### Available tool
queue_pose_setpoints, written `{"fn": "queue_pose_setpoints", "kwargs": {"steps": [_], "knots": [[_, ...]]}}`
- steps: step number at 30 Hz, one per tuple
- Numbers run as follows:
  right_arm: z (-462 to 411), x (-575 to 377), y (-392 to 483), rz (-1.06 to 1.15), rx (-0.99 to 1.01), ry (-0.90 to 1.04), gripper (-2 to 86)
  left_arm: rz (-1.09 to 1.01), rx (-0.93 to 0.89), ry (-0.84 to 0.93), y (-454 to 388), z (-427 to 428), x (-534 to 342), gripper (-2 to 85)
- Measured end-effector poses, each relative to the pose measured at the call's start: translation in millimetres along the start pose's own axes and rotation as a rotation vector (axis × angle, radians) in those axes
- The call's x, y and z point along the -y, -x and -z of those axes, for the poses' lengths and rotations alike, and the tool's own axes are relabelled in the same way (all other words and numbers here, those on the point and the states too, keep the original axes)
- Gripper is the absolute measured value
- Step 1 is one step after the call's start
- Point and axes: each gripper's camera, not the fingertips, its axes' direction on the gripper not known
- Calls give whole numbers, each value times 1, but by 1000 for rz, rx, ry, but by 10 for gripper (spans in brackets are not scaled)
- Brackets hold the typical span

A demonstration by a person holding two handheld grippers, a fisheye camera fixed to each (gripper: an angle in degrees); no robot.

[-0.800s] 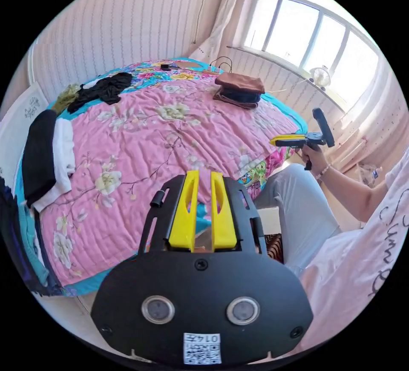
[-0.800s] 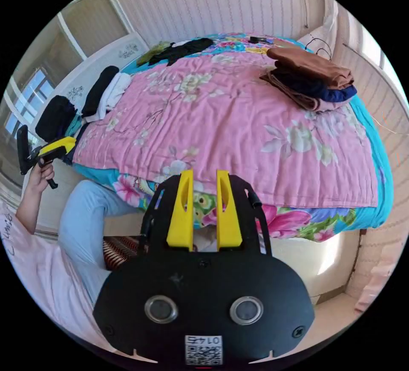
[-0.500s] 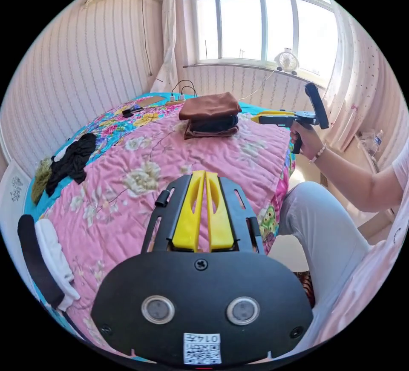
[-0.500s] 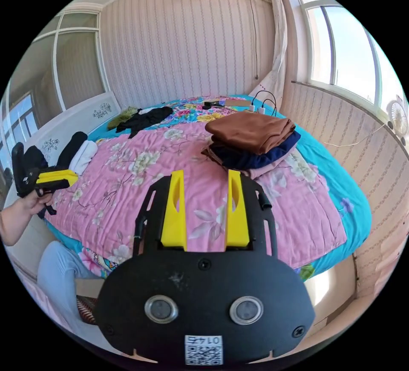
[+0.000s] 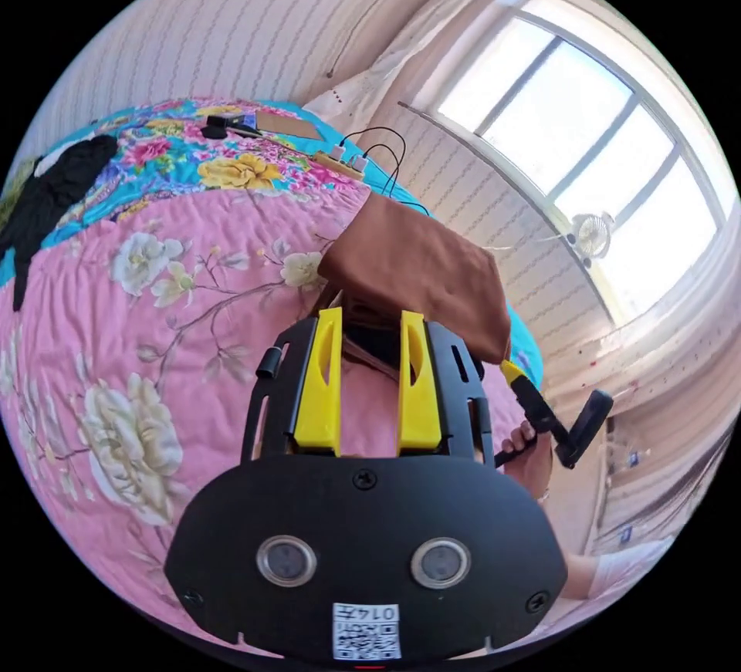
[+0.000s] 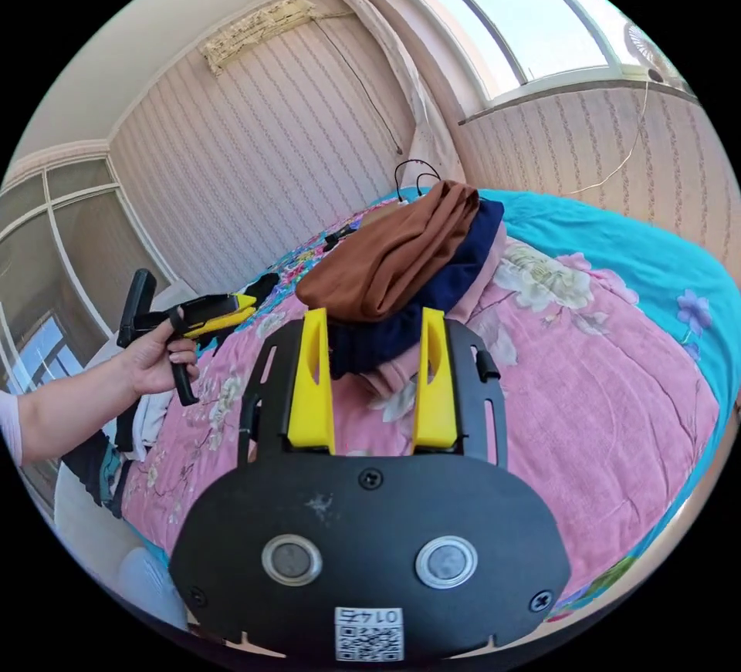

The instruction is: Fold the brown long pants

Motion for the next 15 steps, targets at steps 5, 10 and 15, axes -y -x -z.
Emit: {"fn": "queue_pose_setpoints", "kwargs": {"steps": [5,10,15], "knots": [[-23,0,-34,-54,139,-5,95,65,20,20,27,-58,34,150],[-27,0,-62,-64,251,8,70,172,-1,44,51,-105,50,157],[-28,7,-69,-71,309,13,56,228,-18,2,68,-105,55,97]]}}
